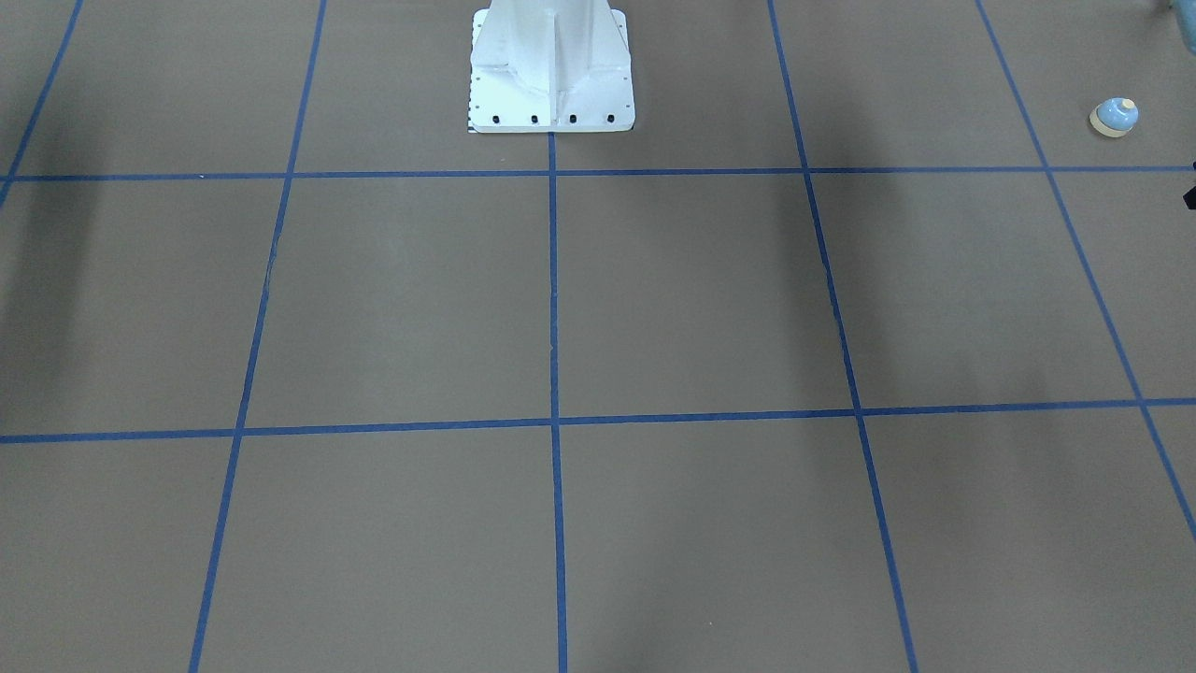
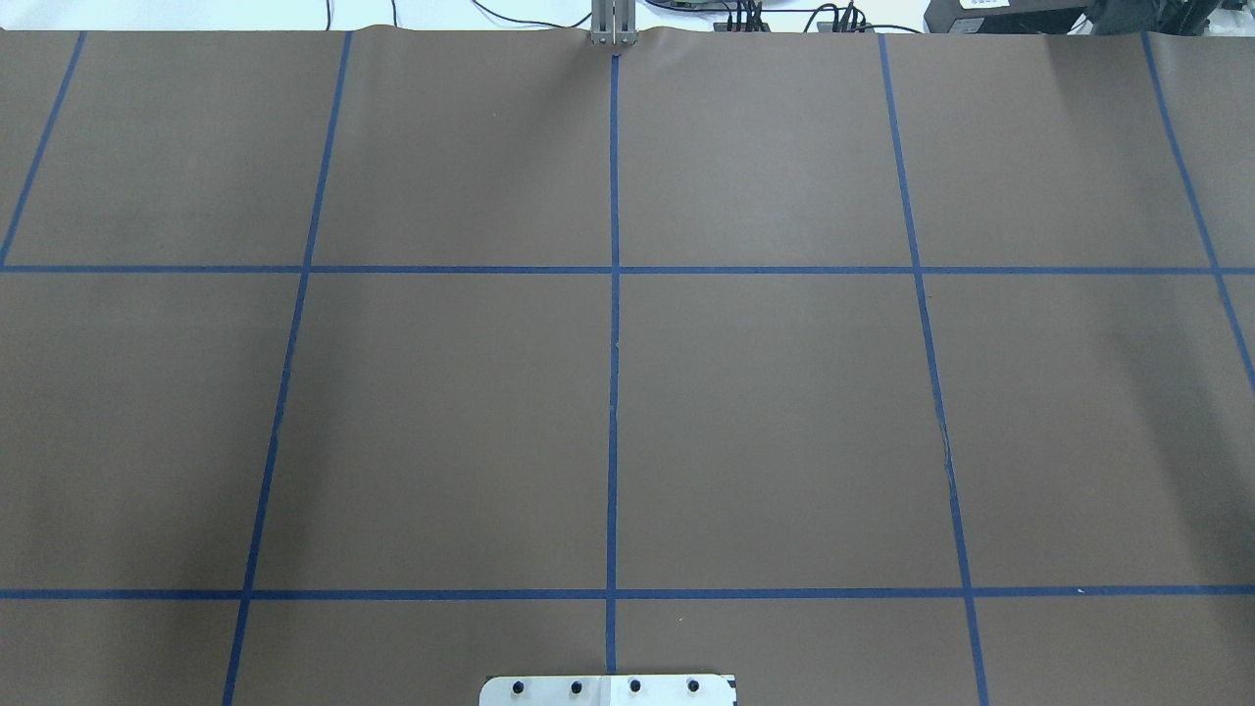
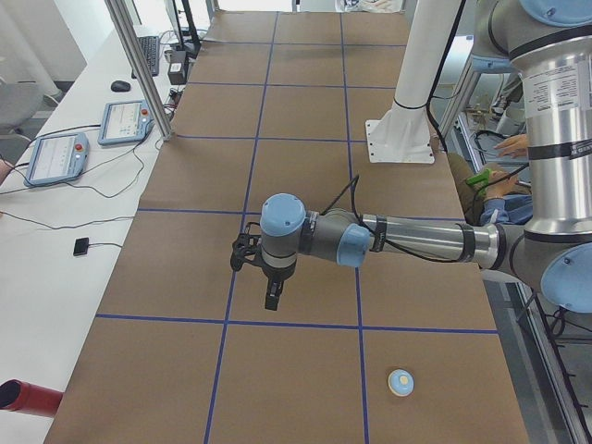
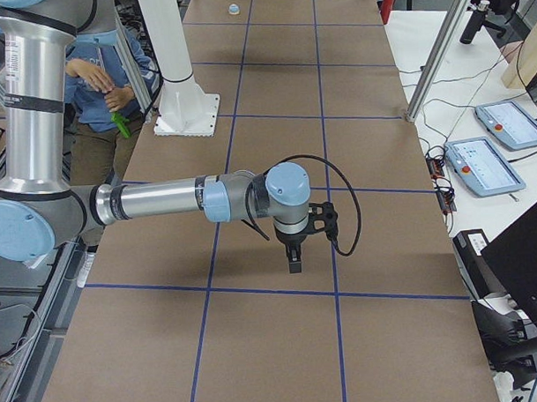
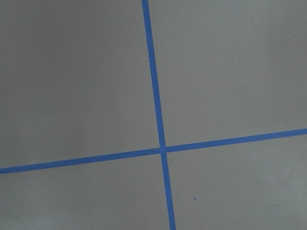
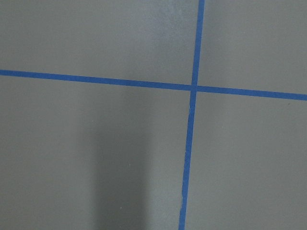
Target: Place and press bell with both arms
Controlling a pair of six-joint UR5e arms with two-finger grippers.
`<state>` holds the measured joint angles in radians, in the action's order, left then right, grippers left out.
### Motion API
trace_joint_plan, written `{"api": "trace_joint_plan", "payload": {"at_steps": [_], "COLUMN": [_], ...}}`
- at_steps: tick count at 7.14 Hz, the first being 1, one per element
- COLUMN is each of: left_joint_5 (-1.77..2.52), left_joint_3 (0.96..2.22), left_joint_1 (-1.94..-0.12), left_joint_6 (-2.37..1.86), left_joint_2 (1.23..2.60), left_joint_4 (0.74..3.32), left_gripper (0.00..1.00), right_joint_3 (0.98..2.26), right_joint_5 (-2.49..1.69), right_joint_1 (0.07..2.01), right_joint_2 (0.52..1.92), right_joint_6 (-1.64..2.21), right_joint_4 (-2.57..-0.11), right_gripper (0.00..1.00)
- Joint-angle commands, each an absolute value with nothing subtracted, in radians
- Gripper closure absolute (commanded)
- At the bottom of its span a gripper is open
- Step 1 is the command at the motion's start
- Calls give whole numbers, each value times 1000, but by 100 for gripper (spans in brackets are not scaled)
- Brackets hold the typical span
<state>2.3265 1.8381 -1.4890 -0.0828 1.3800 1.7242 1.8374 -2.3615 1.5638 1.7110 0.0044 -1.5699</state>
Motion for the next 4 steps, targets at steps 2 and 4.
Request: {"api": "trace_joint_plan", "payload": {"at_steps": [2,4], "left_joint_5": [2407,2398], "left_joint_3": [1832,1771], "left_joint_1": [-1453,-1388], "left_joint_6": [-116,-133], "left_joint_2": [1378,1290], "left_joint_4": [1724,1805], "left_gripper": [0,0], "right_joint_3": [1838,1839], "right_joint_5": [-2376,-2439], "right_joint_1": [1562,1551], "right_joint_2": [1735,1738], "right_joint_6": [9,27], "right_joint_4": [-1560,-1496], "right_gripper": [0,0]}}
